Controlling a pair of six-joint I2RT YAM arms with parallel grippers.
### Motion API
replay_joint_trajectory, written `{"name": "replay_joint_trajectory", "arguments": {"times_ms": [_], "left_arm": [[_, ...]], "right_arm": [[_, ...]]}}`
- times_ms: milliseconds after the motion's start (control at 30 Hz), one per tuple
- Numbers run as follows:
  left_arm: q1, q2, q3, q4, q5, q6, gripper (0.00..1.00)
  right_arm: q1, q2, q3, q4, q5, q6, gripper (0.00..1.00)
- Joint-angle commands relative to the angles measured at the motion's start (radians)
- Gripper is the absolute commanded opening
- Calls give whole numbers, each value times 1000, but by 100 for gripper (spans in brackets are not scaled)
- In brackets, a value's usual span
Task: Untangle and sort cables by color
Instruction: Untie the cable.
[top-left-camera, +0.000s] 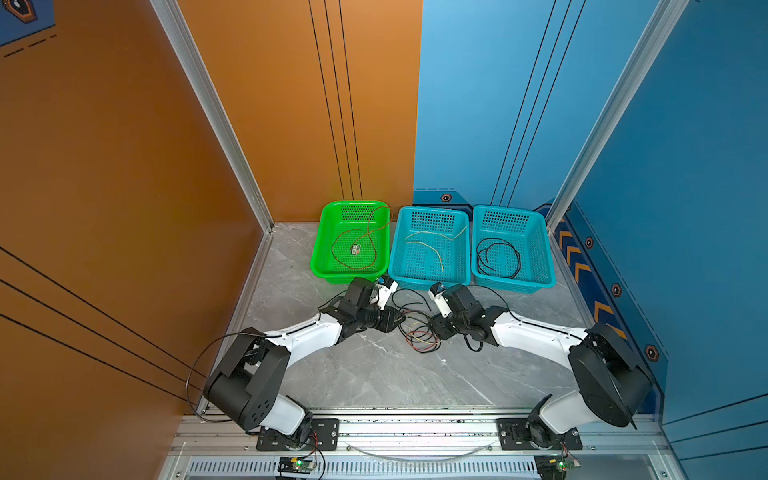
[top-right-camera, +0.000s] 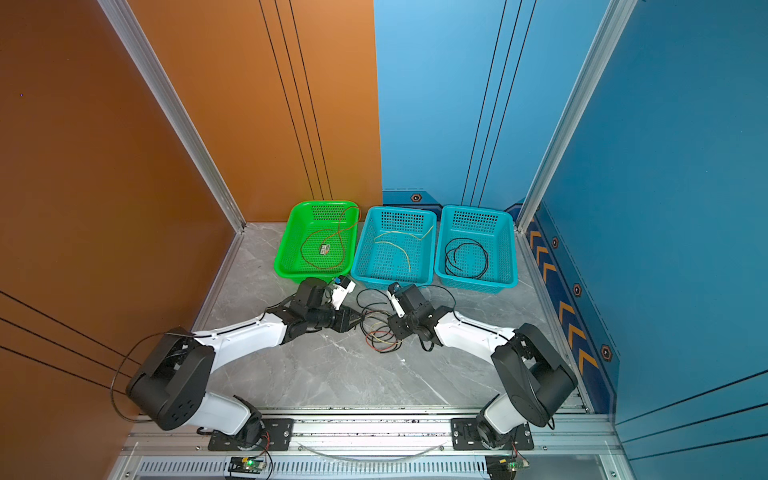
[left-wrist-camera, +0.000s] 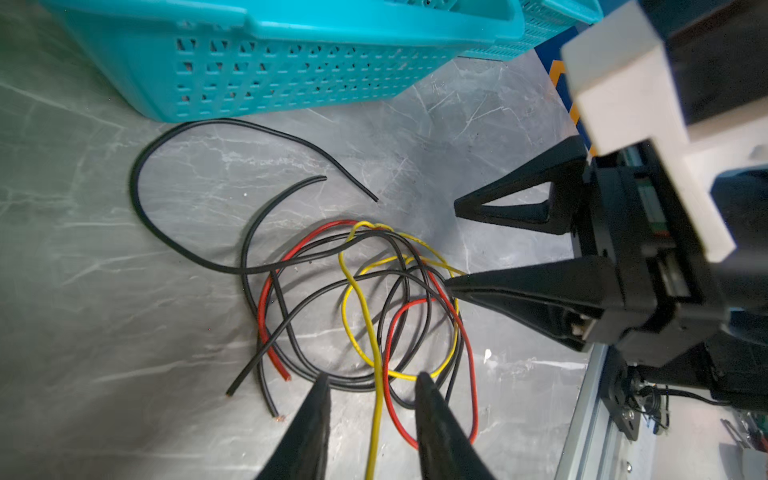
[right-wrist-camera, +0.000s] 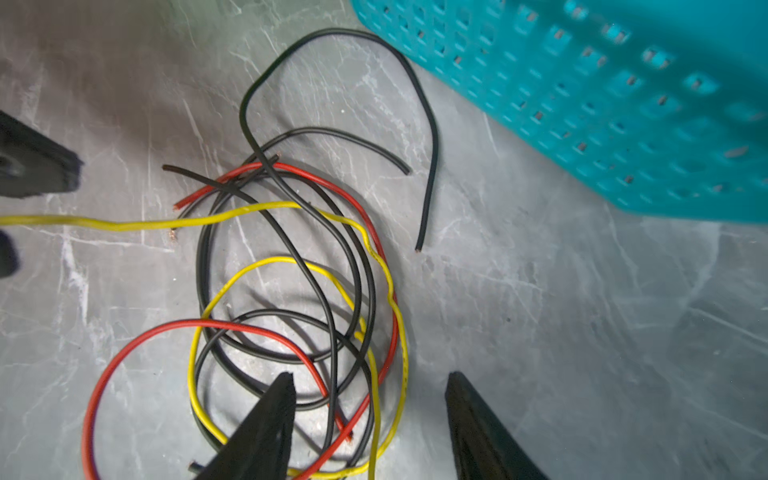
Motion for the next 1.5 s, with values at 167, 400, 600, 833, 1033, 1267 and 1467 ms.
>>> {"name": "replay_joint_trajectory", "arguments": {"times_ms": [167,400,600,833,1033,1267,1467], "left_arm": [[-14,46,52,13,64,19,9],[-19,51,41,13,67,19,20],[-26,50,37,11,66,21,27],[-36,70,42,3,69,27,25],[-42,86,40,-4,68,30,21],[-45,79,43,-4,64,33,5],[-46,80,49,-6,73,36,0]], "right_arm": [[4,64,45,22,14,11,57],[5,77,44,28,12,14,57],[7,81,42,27,20,15,57],[7,85,39,26,30,18,57],[7,81,36,23,31,19,57],[10,86,36,23,39,18,57],[11,98,33,29,43,14,57]]}}
